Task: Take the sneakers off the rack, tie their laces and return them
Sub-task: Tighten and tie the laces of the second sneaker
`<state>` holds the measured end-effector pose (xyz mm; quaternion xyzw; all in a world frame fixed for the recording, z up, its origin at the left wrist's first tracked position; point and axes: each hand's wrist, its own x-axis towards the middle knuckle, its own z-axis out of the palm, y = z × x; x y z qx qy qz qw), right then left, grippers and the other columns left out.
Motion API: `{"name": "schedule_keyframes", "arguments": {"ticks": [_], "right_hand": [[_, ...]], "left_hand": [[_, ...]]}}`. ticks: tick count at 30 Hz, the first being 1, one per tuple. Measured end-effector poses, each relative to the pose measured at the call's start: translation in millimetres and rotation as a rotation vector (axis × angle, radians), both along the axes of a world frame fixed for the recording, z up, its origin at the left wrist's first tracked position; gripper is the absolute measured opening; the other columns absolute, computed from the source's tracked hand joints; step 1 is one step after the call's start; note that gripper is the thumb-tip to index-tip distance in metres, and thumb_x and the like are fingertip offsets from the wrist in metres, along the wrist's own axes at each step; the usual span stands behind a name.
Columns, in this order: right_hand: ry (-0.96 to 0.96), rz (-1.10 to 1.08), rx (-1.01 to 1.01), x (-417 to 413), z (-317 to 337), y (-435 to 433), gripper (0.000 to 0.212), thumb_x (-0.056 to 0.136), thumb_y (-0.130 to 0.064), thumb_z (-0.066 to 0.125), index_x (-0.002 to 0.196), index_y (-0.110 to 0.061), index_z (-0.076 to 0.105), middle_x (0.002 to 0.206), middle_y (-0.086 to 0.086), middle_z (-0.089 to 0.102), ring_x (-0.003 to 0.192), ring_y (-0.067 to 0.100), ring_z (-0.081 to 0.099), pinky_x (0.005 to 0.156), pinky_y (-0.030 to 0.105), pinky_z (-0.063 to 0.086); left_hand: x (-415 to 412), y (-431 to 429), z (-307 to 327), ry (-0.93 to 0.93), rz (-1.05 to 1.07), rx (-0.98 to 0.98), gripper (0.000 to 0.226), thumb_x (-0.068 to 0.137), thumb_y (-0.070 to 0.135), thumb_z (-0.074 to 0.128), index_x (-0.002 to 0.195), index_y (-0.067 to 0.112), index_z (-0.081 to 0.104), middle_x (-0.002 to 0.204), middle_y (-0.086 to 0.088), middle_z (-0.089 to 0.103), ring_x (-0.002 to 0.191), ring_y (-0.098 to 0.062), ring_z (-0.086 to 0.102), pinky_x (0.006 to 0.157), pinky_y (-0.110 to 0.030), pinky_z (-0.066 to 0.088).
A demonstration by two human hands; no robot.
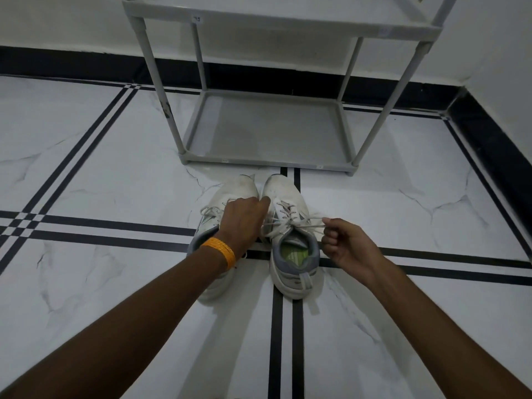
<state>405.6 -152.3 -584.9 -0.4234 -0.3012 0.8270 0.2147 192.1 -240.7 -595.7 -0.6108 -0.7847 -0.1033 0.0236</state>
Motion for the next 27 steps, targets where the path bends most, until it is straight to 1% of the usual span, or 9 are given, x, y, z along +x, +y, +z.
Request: {"name": "schedule_keyframes", "arguments": {"ticks": [2,4,6,8,11,13,15,23,27], "right_hand": [[-0.131,0.065,0.118,0.0,-3.1,-1.4,0.033,0.08,-0.013,0.071,0.057,-0.019,0.048,0.056,-0.003,0.029,0.046,0.01,0.026,0.039,0.019,0.023],[-0.291,0.172,0.271,3.9,-3.1,0.9,0.046,0.081,-0.019,0.075,0.056,-0.022,0.037,0.055,-0.003,0.028,0.047,0.01,0.022,0.04,0.021,0.02],[-0.321,0.197,0.289,5.4,-1.3,3.6,0.049,0.081,-0.024,0.076,0.057,-0.024,0.033,0.054,-0.004,0.027,0.048,0.011,0.021,0.041,0.022,0.018],[-0.308,0.145,0.263,4.9,-2.1,6.2,0.049,0.08,-0.023,0.077,0.057,-0.023,0.033,0.053,-0.004,0.027,0.046,0.01,0.02,0.04,0.022,0.019],[-0.237,-0.032,0.134,3.3,-9.8,6.9,0.046,0.082,-0.008,0.07,0.058,-0.02,0.033,0.048,-0.004,0.024,0.038,0.009,0.018,0.036,0.02,0.015],[-0.215,-0.125,0.074,4.4,-17.6,6.6,0.045,0.081,0.002,0.063,0.056,-0.018,0.032,0.043,-0.005,0.023,0.034,0.009,0.016,0.036,0.019,0.013],[-0.23,-0.181,0.074,3.9,-22.7,4.3,0.048,0.08,0.008,0.058,0.055,-0.019,0.028,0.043,-0.004,0.022,0.033,0.009,0.016,0.034,0.018,0.014],[-0.26,-0.284,0.131,-0.3,-27.6,0.4,0.051,0.076,0.014,0.052,0.055,-0.02,0.021,0.047,-0.003,0.02,0.036,0.009,0.015,0.038,0.02,0.013],[-0.263,-0.23,0.142,3.2,-27.4,0.1,0.05,0.078,0.009,0.057,0.056,-0.02,0.023,0.048,-0.003,0.02,0.037,0.01,0.015,0.036,0.02,0.013]], "left_hand": [[-1.7,0.1,-0.6,-0.049,0.077,-0.016,0.028,0.082,0.01,0.059,0.11,0.007,0.061,0.088,-0.02,0.069,0.079,-0.041,0.065,0.061,-0.037,0.043],[-8.5,4.5,2.2,-0.225,0.214,-0.018,0.018,0.086,0.015,0.055,0.098,0.008,0.066,0.086,-0.018,0.071,0.082,-0.039,0.065,0.067,-0.036,0.047],[-16.5,10.6,4.8,-0.363,0.242,-0.055,0.019,0.085,0.015,0.056,0.093,0.008,0.072,0.086,-0.017,0.073,0.084,-0.035,0.065,0.073,-0.036,0.049],[-20.0,11.5,4.7,-0.269,0.171,-0.113,0.02,0.084,0.012,0.057,0.095,0.007,0.073,0.092,-0.018,0.073,0.087,-0.035,0.065,0.076,-0.037,0.049],[-17.8,4.5,7.7,-0.023,0.049,-0.198,0.021,0.088,0.004,0.053,0.105,0.002,0.066,0.105,-0.022,0.067,0.096,-0.038,0.062,0.081,-0.041,0.048],[-19.0,1.4,7.9,0.056,-0.017,-0.231,0.024,0.088,-0.001,0.051,0.109,-0.001,0.063,0.108,-0.023,0.064,0.099,-0.04,0.06,0.082,-0.043,0.046],[-21.0,0.7,10.5,0.101,-0.037,-0.246,0.023,0.088,-0.003,0.05,0.106,-0.001,0.064,0.105,-0.023,0.065,0.096,-0.04,0.06,0.08,-0.042,0.046],[-25.0,0.9,11.2,0.047,0.005,-0.247,0.018,0.086,0.002,0.054,0.099,0.0,0.067,0.097,-0.021,0.067,0.088,-0.037,0.062,0.075,-0.04,0.047],[-31.7,3.0,6.0,-0.003,0.041,-0.205,0.018,0.085,0.007,0.058,0.096,0.002,0.071,0.094,-0.021,0.07,0.085,-0.036,0.065,0.077,-0.039,0.052]]}}
